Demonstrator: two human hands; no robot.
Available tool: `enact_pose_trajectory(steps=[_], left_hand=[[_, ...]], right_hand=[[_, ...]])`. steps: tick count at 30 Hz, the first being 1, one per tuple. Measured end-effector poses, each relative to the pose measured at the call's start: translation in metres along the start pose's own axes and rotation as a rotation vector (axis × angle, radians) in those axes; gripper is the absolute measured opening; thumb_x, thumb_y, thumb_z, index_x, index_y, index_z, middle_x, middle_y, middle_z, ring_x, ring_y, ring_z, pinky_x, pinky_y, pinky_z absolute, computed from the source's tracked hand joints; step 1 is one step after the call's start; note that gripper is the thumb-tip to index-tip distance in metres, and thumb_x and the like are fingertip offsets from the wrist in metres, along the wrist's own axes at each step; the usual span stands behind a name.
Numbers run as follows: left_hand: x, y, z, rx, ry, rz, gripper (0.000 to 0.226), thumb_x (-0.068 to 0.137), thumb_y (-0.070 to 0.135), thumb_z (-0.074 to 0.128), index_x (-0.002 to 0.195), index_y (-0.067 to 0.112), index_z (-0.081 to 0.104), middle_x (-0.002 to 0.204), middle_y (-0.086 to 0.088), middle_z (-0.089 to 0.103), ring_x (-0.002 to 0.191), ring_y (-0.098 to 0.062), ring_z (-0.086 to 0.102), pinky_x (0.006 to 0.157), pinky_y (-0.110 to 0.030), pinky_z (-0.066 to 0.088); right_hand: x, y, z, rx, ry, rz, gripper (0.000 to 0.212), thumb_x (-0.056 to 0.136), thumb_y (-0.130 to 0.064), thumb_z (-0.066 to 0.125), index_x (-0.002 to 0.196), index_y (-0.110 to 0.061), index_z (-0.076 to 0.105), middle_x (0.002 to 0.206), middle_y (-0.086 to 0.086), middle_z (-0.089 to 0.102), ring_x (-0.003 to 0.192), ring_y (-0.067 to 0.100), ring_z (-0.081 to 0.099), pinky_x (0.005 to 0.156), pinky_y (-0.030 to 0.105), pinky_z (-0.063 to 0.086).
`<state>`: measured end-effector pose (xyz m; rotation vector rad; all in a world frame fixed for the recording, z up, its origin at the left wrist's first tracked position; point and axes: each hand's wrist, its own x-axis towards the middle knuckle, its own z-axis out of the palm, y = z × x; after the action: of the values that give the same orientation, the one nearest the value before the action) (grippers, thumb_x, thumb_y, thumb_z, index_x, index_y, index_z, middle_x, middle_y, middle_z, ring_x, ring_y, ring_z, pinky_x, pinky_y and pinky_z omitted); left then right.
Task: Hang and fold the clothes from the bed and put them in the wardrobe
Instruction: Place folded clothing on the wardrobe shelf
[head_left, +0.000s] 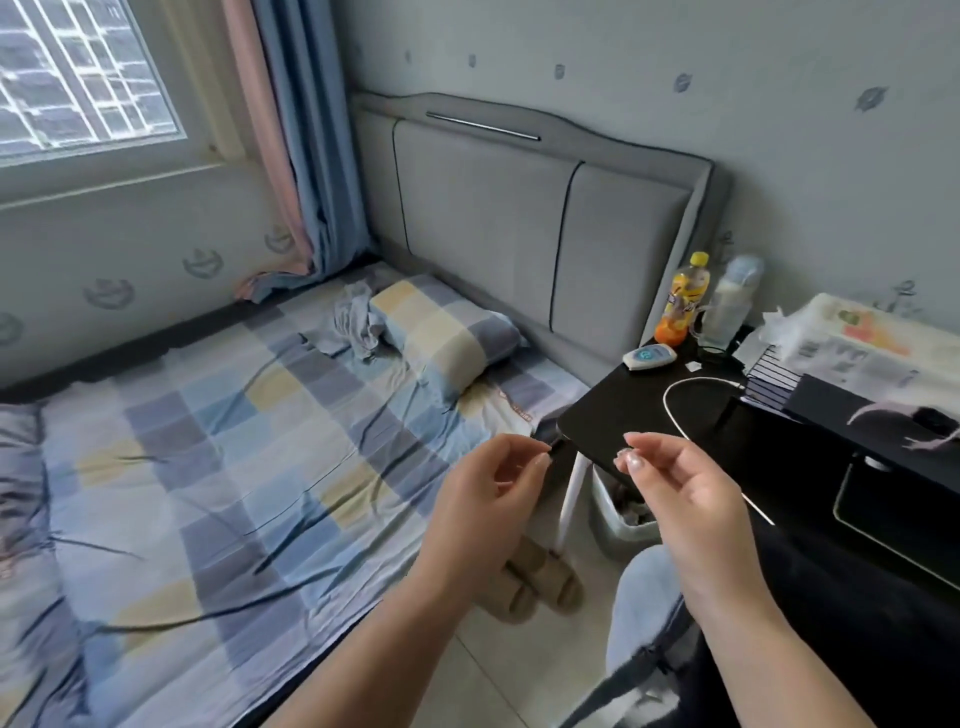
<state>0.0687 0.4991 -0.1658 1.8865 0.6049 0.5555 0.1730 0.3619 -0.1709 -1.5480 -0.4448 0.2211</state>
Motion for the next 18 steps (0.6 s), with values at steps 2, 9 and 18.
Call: enact_pose_trajectory(steps=[2,9,18], left_hand=[[0.006,-0.005,-0.006,-0.022,0.040,-0.011,0.010,0.091,0.030,0.063,0.088,0.039,0.066,0.087,0.022,0.069,0.084,0.004,0.063,0.078,-0.018,0.049],[0.026,-0.029,-0.031,-0.092,0.283,-0.089,0.006,0.090,0.029,0.064,0.090,0.033,0.068,0.084,0.016,0.071,0.084,-0.004,0.067,0.079,-0.029,0.054],[0.086,-0.080,-0.105,-0.126,0.515,-0.151,0.008,0.089,0.021,0.064,0.088,0.028,0.068,0.082,0.008,0.073,0.082,-0.007,0.068,0.079,-0.030,0.056]], right_hand=[[0.009,0.002,0.007,-0.011,-0.034,-0.003,0.016,0.088,-0.011,0.063,0.090,-0.026,0.068,0.085,-0.004,0.072,0.084,0.004,0.067,0.073,0.011,0.050],[0.064,0.010,0.049,-0.006,-0.248,-0.002,0.015,0.088,-0.012,0.064,0.094,-0.025,0.068,0.089,-0.009,0.071,0.089,0.006,0.066,0.078,0.018,0.049],[0.137,0.030,0.172,0.037,-0.526,-0.037,0.013,0.088,-0.014,0.064,0.097,-0.023,0.067,0.089,-0.009,0.071,0.087,0.005,0.065,0.075,0.015,0.050]])
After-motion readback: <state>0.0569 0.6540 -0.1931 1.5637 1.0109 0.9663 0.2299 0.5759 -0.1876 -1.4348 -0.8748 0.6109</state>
